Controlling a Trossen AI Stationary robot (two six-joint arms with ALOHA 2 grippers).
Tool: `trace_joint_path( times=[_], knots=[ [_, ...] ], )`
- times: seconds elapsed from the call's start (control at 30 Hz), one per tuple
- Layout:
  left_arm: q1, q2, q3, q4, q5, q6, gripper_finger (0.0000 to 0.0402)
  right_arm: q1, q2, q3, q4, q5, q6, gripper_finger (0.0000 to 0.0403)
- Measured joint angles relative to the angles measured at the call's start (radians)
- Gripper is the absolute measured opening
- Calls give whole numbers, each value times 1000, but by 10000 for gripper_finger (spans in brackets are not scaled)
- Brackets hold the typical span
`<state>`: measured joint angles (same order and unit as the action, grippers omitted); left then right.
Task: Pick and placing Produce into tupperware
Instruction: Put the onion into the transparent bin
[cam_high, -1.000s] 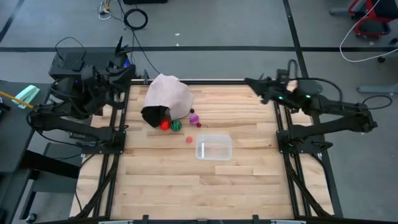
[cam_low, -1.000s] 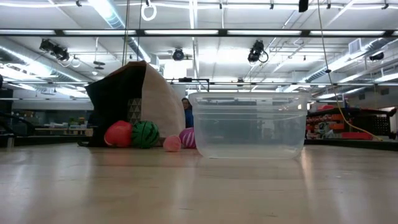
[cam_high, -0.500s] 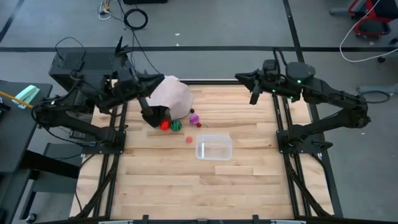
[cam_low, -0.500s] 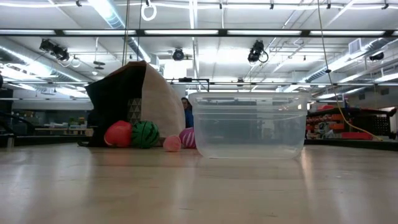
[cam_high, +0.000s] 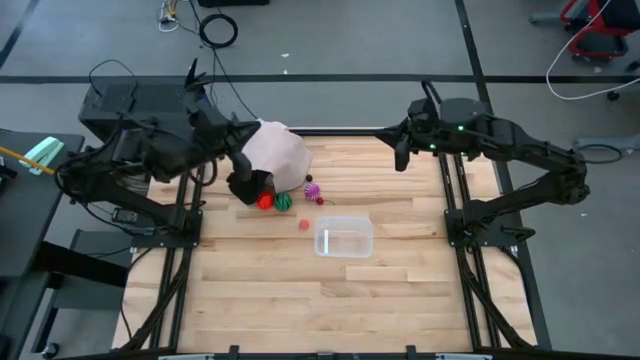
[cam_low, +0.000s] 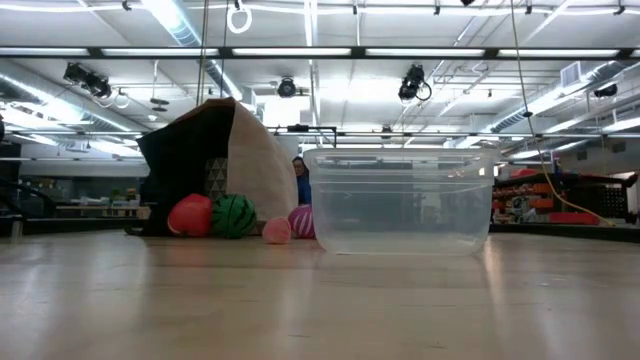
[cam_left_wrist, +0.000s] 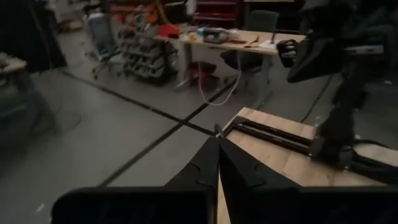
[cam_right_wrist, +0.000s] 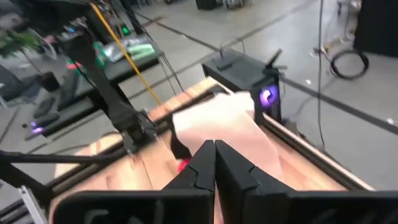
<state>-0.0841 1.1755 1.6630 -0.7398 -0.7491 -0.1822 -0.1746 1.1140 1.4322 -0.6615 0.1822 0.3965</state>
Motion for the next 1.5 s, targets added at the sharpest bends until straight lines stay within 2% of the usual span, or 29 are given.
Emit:
trace_joint_path(
  times=[0.27, 0.57, 0.77, 0.93, 1.07, 1.2, 1.33, 1.5],
  knots=[
    [0, 18, 0, -56, -46, -129, 15, -1, 79, 0, -5, -35, 2, 18],
    [2, 35, -1, -340, -56, -339, 62, -9, 177, 0, -5, -64, -57, 38],
    [1, 46, 0, -448, -26, -412, 97, -9, 243, 0, -4, -64, -93, 96],
    [-5, 56, 0, -527, 39, -418, 124, -9, 291, 0, -4, -62, -104, 153],
    [-37, 70, -1, -608, 44, -442, 144, -21, 313, 0, -4, -49, -104, 181],
    [-60, 75, -1, -676, 45, -513, 159, -44, 315, -1, -2, -45, -82, 190],
    [-73, 78, -1, -704, 45, -570, 164, -64, 334, -1, -15, -46, -133, 190],
    [-87, 84, -1, -709, 44, -584, 161, -79, 406, -1, -31, -140, -161, 194]
  ],
)
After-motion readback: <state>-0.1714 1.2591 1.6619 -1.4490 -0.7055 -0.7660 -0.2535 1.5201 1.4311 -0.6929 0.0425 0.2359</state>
